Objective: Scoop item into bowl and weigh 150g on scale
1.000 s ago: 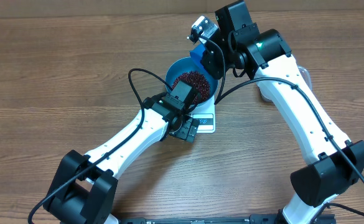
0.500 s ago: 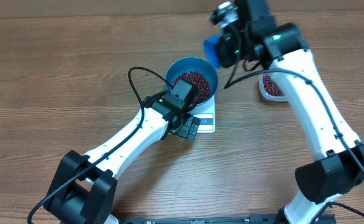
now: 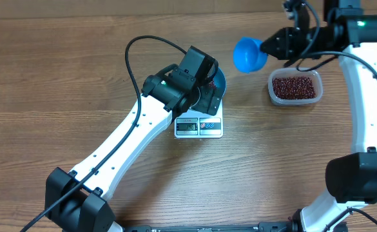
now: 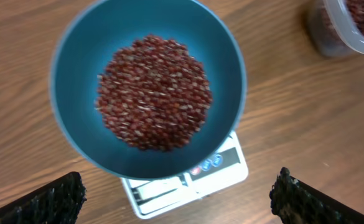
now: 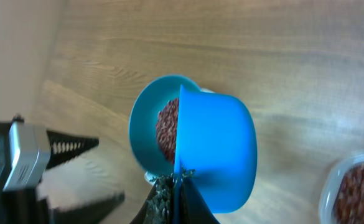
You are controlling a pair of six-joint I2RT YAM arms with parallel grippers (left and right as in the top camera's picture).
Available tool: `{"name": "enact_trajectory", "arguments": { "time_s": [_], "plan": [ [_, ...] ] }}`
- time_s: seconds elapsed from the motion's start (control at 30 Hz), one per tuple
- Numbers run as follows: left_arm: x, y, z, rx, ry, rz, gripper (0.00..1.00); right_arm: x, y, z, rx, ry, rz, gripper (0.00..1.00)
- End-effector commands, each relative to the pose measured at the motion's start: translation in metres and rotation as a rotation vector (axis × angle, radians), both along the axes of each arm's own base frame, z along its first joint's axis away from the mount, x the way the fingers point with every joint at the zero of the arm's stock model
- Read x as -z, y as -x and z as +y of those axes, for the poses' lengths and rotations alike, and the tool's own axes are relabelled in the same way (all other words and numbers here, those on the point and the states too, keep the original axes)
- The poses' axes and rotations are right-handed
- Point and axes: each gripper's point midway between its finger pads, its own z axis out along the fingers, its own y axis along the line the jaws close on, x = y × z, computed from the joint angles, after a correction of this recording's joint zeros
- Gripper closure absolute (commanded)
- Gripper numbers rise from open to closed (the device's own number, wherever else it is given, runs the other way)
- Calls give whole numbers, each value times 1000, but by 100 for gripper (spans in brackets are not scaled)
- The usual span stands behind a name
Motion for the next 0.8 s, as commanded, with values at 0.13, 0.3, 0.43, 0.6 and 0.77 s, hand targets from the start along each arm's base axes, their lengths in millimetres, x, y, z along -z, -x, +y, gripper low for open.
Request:
{"name": "enact_trajectory", "arguments": {
  "time_s": [0.13, 0.3, 0.43, 0.6, 0.77],
  "plan": [
    [-19, -21, 33, -95, -142, -134, 0, 1, 1, -56, 92, 69, 1, 96],
    [-19, -20, 30, -88, -134, -129, 1, 28, 8, -111, 282, 285, 121, 96],
    [-16, -16, 30, -78, -133, -105, 1, 45, 14, -130, 335, 387, 173, 96],
    [-3, 9, 22, -14, -95, 20, 0, 65, 19, -135, 356, 412, 230, 96],
    [12, 52, 17, 60, -55, 224, 0, 86, 19, -150, 391, 494, 248, 96]
  ]
}}
